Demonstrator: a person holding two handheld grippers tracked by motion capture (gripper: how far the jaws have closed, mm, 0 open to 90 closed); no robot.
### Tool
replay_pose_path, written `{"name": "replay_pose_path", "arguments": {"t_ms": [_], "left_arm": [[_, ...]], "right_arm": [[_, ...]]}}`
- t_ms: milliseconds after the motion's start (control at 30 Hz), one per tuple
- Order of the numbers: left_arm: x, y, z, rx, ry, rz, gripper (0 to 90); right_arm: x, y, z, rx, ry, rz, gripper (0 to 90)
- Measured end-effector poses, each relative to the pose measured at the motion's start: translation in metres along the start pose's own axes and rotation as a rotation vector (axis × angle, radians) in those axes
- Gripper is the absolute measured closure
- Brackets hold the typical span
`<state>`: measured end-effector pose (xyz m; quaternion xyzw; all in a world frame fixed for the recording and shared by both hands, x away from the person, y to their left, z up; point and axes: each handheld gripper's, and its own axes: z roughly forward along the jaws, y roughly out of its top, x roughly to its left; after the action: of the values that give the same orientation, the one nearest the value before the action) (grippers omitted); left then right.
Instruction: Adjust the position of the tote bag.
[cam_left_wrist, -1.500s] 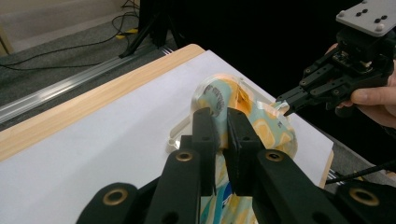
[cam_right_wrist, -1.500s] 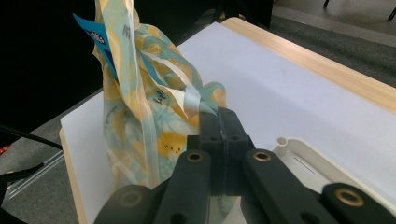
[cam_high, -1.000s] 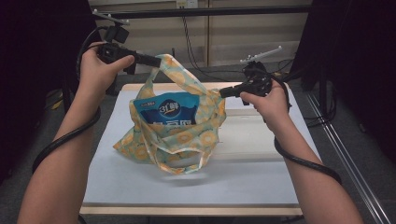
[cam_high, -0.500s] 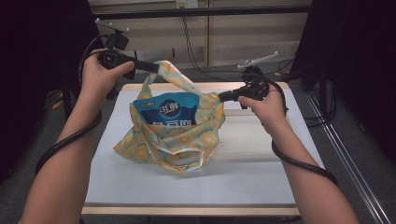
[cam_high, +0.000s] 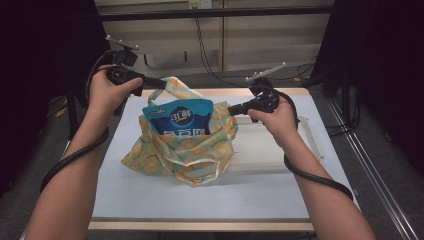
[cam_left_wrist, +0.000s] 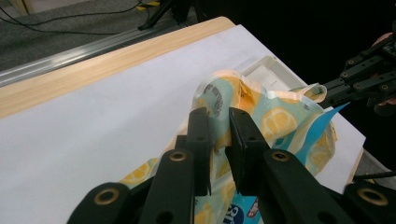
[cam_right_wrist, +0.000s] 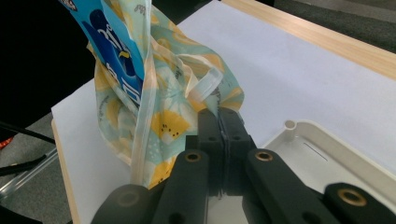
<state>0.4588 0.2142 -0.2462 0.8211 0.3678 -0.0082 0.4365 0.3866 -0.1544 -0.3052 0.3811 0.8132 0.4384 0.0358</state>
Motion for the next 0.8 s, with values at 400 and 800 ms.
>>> {"name": "replay_pose_path", "arguments": {"t_ms": [400,800], "left_arm": [[0.012,-0.019,-0.005,0.029,0.017,-0.035,81.8],[0.024,-0.037,-0.006,-0.003,0.035,-0.056,66.8]], "right_arm": [[0.01,0.001,0.016,0.017,0.017,-0.013,88.9],[0.014,0.003,0.025,0.02,0.027,-0.016,88.9]]}}
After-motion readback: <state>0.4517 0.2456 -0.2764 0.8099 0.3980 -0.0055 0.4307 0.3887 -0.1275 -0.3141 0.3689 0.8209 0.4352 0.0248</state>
